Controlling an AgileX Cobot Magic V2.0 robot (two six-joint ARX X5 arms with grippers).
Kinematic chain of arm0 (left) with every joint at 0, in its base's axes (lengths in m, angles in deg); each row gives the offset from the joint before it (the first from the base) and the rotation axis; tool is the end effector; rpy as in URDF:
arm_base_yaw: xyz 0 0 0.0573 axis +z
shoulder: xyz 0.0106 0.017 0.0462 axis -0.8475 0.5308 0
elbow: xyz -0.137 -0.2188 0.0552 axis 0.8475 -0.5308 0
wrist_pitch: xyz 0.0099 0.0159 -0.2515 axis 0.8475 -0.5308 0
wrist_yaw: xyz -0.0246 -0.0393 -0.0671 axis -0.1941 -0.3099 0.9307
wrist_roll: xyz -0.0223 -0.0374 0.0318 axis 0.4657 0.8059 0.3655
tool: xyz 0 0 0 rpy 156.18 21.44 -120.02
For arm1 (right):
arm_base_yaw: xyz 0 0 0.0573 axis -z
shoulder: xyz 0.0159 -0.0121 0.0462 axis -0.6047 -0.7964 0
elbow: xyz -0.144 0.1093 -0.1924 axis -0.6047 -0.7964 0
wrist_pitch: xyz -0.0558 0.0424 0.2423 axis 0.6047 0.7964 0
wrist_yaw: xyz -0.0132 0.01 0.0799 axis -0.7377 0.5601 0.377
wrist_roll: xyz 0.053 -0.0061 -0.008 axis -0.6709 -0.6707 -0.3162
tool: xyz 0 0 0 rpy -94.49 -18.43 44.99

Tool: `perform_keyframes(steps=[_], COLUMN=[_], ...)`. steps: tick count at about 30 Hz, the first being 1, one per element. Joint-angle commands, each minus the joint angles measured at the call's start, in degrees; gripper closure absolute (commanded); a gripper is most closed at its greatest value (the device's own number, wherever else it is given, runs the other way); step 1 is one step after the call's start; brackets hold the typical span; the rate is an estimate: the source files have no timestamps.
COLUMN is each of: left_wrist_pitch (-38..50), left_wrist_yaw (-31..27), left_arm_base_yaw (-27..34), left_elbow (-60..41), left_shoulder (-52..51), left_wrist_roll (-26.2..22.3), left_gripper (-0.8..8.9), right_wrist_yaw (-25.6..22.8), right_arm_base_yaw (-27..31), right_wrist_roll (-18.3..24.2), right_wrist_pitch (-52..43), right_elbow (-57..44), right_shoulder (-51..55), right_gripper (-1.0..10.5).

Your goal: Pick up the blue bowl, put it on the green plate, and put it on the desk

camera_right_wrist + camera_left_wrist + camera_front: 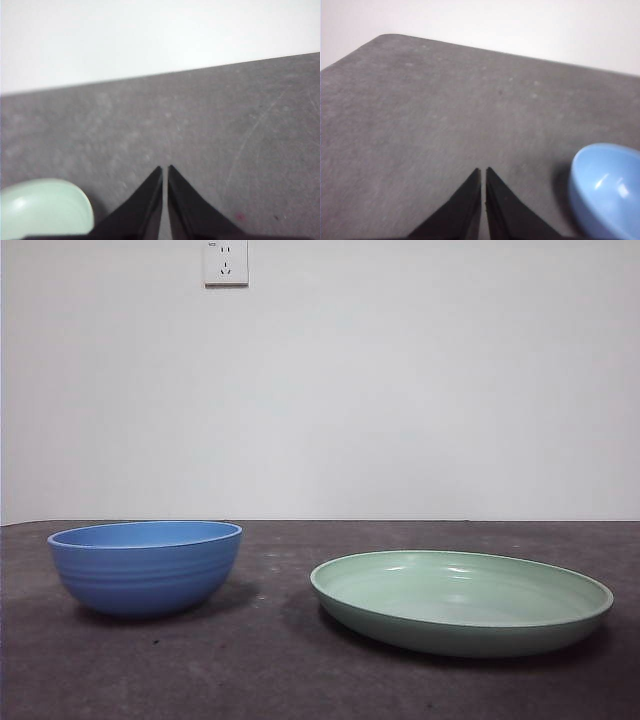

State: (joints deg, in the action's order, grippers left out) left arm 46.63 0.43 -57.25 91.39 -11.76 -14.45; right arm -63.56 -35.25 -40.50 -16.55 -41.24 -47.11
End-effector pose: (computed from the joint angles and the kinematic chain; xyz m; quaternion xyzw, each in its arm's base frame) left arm 0.0921 0.0000 0.1656 -0.0899 0.0774 -0.0075 0.9929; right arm 0.0925 0.0000 0.1753 0.1121 0.0385 0.0354 0.9923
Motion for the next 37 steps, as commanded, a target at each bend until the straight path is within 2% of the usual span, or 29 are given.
perform_keyframes(steps=[1,4,8,14,18,24,31,37], left_wrist_pitch=[1.16,-0.44,-6.86,-17.86,-21.97,-26.77,-33.20,-38.40], left_wrist_yaw=[0.46,0.46,1.27,4.13,8.76,18.93,28.72,30.80], left_arm_base_yaw=[-0.04,-0.07,-0.07,-0.07,-0.07,-0.07,-0.48,-4.09], left_elbow=[5.09,10.56,18.71,31.34,37.77,45.13,51.28,52.78], left_shoulder=[0.20,1.75,5.33,12.46,17.68,26.16,36.13,42.45], left_wrist_roll=[4.66,6.69,6.71,6.88,6.36,5.11,-2.14,-8.87], left_gripper=[7.97,7.97,7.97,7.97,7.96,7.97,7.97,7.95], right_wrist_yaw=[0.24,2.89,7.10,12.20,17.22,23.85,28.00,30.01], right_arm_base_yaw=[0.00,0.00,0.00,0.00,0.00,0.00,0.00,-0.26], right_wrist_roll=[-6.29,-9.38,-10.01,-9.64,-7.10,-2.05,4.68,8.15], right_wrist_pitch=[1.53,5.16,10.56,24.57,30.34,36.15,43.78,47.74], right_elbow=[4.57,9.77,16.20,27.65,33.97,42.18,50.29,53.20], right_shoulder=[-0.02,-1.20,-3.85,-8.83,-12.55,-19.28,-28.48,-34.71], right_gripper=[9.3,9.3,9.3,9.3,9.3,9.3,9.3,9.3])
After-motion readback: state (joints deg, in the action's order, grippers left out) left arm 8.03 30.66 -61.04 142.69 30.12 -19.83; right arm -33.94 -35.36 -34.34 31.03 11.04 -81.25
